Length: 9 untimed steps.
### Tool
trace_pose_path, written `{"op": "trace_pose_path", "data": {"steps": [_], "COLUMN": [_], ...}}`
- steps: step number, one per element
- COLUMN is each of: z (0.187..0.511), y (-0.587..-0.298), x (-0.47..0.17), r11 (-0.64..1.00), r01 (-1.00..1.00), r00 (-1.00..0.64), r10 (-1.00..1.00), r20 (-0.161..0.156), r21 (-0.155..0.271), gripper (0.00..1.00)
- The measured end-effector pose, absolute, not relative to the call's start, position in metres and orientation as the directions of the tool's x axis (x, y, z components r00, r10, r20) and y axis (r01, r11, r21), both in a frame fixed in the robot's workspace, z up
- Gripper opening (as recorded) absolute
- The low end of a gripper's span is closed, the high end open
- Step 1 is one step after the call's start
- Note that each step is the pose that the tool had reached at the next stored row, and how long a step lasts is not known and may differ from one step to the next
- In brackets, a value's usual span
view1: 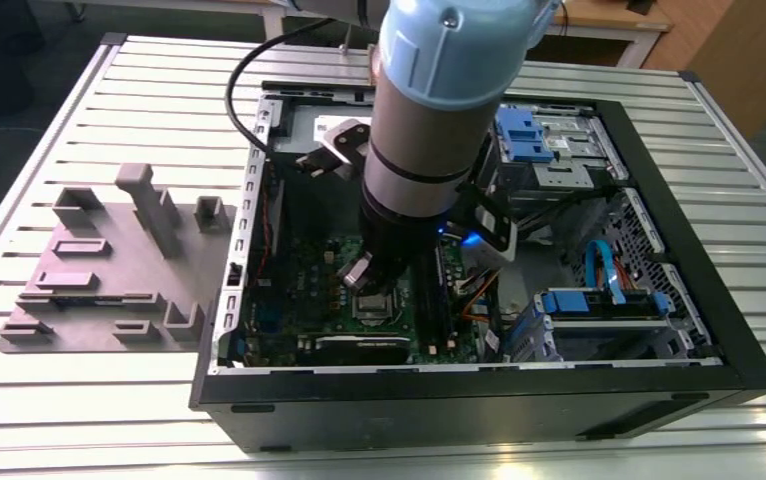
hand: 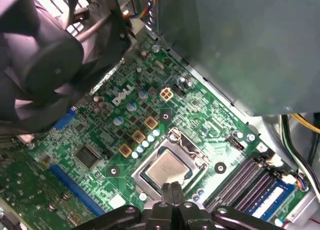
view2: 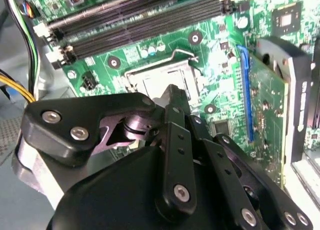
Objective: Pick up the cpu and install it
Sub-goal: 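Install the first cpu locking lever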
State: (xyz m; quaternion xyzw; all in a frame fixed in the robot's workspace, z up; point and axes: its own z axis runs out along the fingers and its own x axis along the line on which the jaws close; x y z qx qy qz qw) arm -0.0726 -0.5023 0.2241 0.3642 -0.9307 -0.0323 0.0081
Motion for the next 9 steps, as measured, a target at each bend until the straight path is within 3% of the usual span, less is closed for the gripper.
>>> {"op": "trace_pose_path", "data": {"steps": [9], "z": [0.240], "y": [-0.502], "x": [-0.075], "r11": [0.732], "r01": [-0.678], "r00": [-0.734], "r10": [-0.679], "r20": [-0.014], "r21": [0.062], "gripper": [0.10]}}
